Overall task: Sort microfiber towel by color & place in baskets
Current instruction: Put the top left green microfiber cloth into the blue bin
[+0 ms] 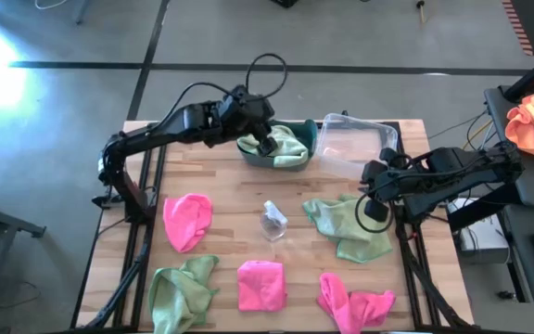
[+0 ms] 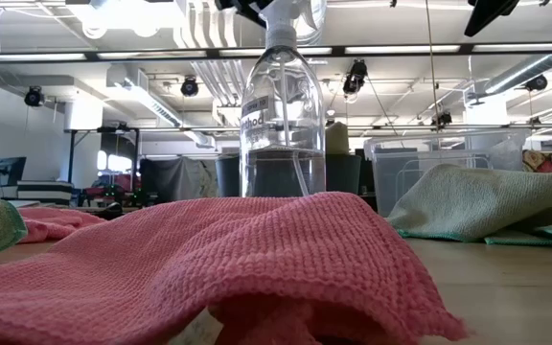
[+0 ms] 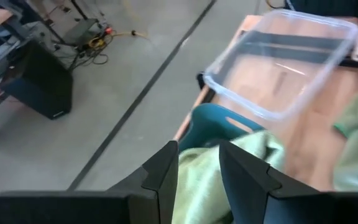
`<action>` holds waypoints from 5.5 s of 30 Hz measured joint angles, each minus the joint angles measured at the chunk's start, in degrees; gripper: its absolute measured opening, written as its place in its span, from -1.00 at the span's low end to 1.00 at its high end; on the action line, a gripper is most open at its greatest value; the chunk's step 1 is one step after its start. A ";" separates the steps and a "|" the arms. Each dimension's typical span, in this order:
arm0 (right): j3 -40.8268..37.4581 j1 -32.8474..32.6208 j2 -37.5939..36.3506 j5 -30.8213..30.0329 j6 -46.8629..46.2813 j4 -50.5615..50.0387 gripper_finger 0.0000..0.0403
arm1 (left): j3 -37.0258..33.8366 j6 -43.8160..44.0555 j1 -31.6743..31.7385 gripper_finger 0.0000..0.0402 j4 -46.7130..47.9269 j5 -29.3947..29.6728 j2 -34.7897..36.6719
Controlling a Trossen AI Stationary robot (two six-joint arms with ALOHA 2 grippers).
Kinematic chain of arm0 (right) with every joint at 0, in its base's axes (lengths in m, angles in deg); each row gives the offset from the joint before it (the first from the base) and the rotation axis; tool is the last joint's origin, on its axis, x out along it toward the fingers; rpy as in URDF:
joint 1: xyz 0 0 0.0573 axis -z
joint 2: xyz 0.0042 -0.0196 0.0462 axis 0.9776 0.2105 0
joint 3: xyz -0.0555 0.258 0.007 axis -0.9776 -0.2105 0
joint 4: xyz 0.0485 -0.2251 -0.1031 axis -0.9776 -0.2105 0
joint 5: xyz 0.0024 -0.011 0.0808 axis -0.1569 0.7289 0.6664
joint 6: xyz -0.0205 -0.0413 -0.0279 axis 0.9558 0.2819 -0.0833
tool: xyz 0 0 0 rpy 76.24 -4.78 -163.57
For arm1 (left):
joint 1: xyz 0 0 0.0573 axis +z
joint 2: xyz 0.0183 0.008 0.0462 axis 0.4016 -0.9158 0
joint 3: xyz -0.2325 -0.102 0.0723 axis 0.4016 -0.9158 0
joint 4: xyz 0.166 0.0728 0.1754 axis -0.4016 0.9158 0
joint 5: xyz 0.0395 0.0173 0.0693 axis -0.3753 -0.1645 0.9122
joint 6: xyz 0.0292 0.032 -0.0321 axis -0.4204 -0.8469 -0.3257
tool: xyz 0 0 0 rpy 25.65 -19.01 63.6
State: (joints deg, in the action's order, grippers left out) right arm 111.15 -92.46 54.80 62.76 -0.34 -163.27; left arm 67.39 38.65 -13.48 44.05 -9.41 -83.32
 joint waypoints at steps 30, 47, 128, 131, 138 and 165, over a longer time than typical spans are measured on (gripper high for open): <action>0.00 0.00 0.02 -0.67 14.06 0.34 -0.59 | 11.09 20.76 -9.05 -0.49 -0.02 -0.05 -0.06; -0.02 0.00 0.04 -0.67 14.32 1.85 -0.59 | 12.34 22.05 -9.40 -0.49 2.68 -4.29 -0.04; -0.09 0.00 6.88 -7.71 -22.51 6.28 -0.59 | -77.23 26.48 -10.56 -0.49 5.65 -26.06 74.14; -0.09 0.00 6.87 -7.73 -22.43 6.28 -0.59 | -77.82 30.95 -10.56 -0.49 9.05 -26.06 73.78; -0.09 0.00 6.88 -7.76 -20.91 6.25 -0.59 | -78.09 40.42 -10.56 -0.49 12.91 -26.10 71.63; -0.11 0.00 6.86 -7.40 -11.22 4.68 -0.59 | -77.74 60.49 -10.56 -0.49 12.59 -22.39 56.29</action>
State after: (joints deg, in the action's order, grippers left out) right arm 111.04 -92.46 61.66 55.37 -11.56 -158.58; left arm -10.35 99.14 -24.04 56.64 -31.80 -27.04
